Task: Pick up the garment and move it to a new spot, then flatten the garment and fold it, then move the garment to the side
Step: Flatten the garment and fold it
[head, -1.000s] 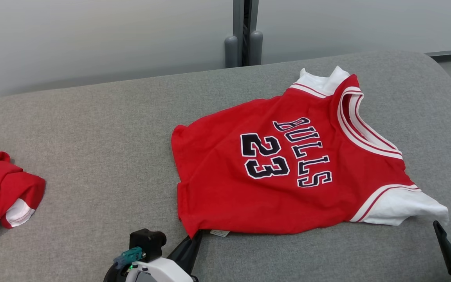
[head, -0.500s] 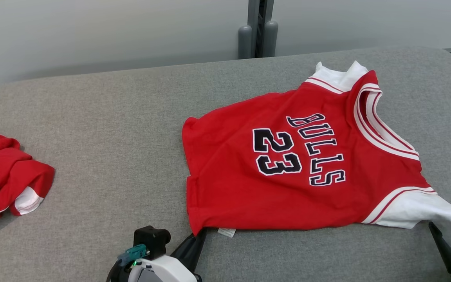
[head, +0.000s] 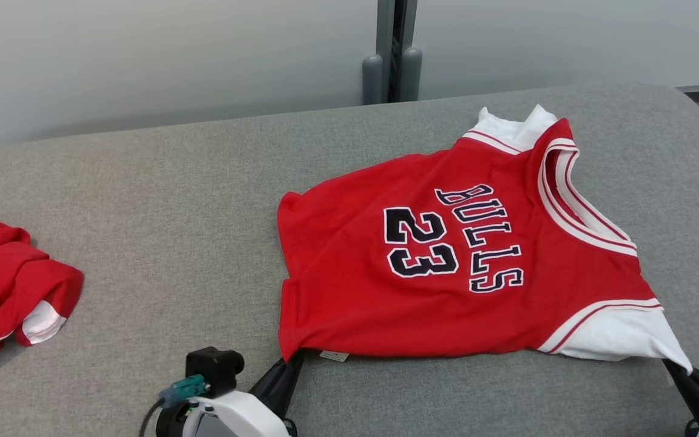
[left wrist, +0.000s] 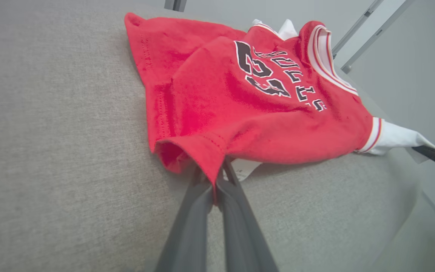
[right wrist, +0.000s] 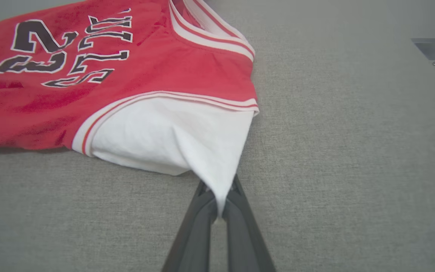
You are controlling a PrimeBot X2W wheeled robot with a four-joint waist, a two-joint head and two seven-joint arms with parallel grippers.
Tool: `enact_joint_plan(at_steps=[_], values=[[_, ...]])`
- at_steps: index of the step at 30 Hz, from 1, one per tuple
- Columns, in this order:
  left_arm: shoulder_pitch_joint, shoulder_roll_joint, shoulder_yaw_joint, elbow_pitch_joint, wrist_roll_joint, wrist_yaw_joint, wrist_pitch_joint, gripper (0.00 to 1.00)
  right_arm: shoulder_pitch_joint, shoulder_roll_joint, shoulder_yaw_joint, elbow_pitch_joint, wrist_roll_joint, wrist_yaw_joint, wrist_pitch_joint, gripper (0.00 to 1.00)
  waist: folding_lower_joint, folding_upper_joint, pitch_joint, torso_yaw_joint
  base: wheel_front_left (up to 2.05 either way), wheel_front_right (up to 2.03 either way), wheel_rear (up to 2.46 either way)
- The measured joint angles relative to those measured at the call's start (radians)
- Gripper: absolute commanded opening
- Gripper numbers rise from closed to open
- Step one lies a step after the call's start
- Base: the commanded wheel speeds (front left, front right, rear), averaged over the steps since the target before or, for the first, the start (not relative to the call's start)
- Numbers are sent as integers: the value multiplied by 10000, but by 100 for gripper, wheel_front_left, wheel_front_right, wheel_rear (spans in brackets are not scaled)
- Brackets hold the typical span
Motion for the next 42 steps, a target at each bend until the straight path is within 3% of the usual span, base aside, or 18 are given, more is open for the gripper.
enact_joint_plan(at_steps=[5, 9, 14, 17, 22, 29, 38, 42], values=[[435, -303, 529, -568, -1960, -512, 903, 0, 261, -410, -128, -2061, 3022, 0, 1039, 0, 0, 0, -396, -154, 0, 0, 0], [430, -238, 924, -1321, -3108, -671, 1636, 0, 291, -665, -594, -3312, 5195, -2, 1724, 0, 0, 0, -734, -235, 0, 0, 0], [384, -263, 1448, -2272, -4721, -727, 2623, 0, 15, -667, -1244, -4291, 7154, -2, 2481, 0, 0, 0, -1077, -267, 0, 0, 0], [324, -318, 1655, -2713, -5580, -723, 3162, 0, -313, -619, -1524, -4514, 7695, -2, 2671, 0, 0, 0, -1148, -268, 0, 0, 0], [-267, -270, 2428, -3599, -6955, -199, 3985, 0, -1180, -520, -1941, -4608, 8295, -2, 2905, 0, 0, 0, -1262, -247, 0, 0, 0], [-1239, -652, 3522, -4011, -8600, 717, 3858, 0, -2397, 163, -2263, -4128, 9127, -2, 2832, 0, 0, 0, -1317, -244, 0, 0, 0], [-2677, -884, 4079, -3340, -9584, 1509, 2573, 0, -3936, 892, -2228, -3235, 11179, -4, 3181, 0, 1, 0, -1317, -251, 0, 0, 0], [-3598, -911, 4171, -2550, -9628, 1916, 1549, 0, -4945, 999, -1877, -2360, 11745, -8, 2788, 0, 0, 0, -1313, -251, 0, 0, 0]])
